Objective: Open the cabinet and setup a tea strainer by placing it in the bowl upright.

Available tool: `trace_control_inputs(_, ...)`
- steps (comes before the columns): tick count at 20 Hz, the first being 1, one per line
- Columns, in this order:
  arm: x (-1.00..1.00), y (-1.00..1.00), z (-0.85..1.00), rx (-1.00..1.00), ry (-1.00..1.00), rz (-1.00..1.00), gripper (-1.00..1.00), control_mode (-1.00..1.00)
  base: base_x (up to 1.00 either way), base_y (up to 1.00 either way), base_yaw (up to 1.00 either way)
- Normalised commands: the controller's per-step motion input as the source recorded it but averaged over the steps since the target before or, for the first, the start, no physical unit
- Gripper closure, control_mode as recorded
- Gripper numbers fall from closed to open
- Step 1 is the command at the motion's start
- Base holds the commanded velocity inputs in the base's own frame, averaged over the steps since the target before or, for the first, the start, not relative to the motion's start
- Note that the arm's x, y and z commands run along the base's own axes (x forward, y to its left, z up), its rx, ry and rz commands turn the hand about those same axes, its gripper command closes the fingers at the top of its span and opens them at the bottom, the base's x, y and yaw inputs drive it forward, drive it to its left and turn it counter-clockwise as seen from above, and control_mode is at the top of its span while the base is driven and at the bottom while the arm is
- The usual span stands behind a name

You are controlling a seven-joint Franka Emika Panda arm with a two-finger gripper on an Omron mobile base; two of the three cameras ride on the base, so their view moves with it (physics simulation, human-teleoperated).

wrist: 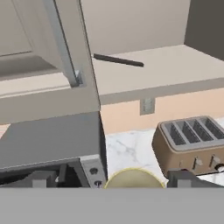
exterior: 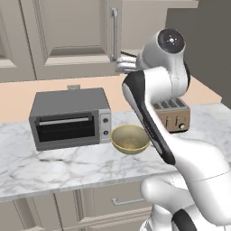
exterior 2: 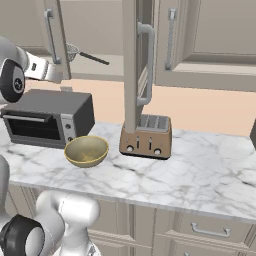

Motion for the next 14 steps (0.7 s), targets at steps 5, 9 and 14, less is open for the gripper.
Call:
trace_control_inputs(5, 0.23, 0.07, 0.55, -0.12, -0.16, 0.27, -1.0, -1.0, 0.0, 0.0, 0.0)
trace_control_inputs(9, 0.26, 0.04, 0.53, -0.15, -0.07, 0.28, -1.0, -1.0, 0.0, 0.0, 0.0)
trace_control_inputs(14, 0.04, 0.21, 0.17, -0.16, -0.02, 0.03, -1.0, -1.0, 0.0, 0.0, 0.0)
